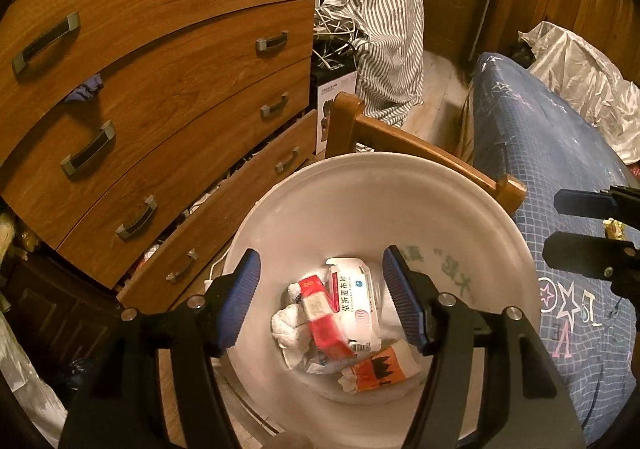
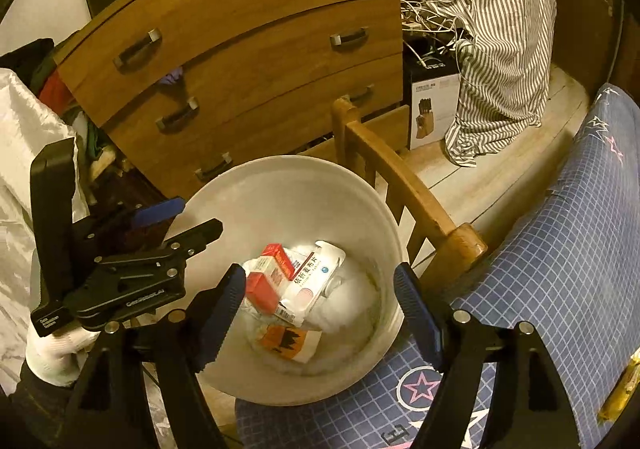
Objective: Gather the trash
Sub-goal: 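Move both tools back over the remaining trash on the bed, then grasp the beige sponge block with the left tool while the right tool grasps the white face mask, then lift the sponge block and face mask in both tools toward the bucket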
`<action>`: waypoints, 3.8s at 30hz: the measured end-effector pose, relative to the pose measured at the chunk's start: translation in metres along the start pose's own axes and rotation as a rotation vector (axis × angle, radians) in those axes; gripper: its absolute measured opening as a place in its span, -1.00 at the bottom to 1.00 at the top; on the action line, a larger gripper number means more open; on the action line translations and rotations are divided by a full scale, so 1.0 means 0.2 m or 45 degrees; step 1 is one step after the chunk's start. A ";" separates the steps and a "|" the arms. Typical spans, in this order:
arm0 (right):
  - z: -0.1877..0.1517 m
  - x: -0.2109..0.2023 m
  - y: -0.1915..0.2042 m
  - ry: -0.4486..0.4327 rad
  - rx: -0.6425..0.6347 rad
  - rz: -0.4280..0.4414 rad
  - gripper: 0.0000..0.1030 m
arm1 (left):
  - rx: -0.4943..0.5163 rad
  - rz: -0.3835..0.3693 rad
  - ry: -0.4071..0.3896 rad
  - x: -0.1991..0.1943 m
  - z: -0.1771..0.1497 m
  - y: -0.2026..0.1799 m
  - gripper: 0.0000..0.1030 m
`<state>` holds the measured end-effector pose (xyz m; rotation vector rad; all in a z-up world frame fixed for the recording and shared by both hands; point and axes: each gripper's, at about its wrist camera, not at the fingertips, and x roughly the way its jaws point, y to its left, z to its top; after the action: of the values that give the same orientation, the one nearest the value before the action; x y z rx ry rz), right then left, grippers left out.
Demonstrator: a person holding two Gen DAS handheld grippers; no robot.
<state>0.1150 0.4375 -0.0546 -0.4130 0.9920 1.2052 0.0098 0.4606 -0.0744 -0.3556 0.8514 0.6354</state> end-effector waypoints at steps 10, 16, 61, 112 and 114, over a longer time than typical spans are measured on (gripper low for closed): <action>-0.46 -0.39 -0.09 -0.229 0.055 -0.014 0.49 | 0.058 -0.127 -0.041 -0.11 -0.11 -0.23 0.82; -1.14 -0.82 -0.30 -0.407 0.152 -0.220 0.51 | 0.237 -0.351 -0.061 -0.22 -0.30 -0.71 0.88; -2.91 -1.49 -1.39 -0.202 0.714 -0.754 0.19 | 1.263 -0.798 0.128 0.16 -0.74 -3.03 0.15; -2.65 -2.04 -0.40 -1.044 0.523 -1.084 -0.48 | 0.582 -0.746 -0.641 -1.13 -1.09 -2.19 -0.42; -2.69 -2.05 -0.39 -1.038 0.535 -1.088 -0.48 | 0.587 -0.756 -0.641 -1.13 -1.10 -2.20 -0.42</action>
<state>-0.0472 -0.2235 -0.0285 0.0296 0.2571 0.2886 0.0552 -0.0749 -0.0139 -0.0113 0.3535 -0.0424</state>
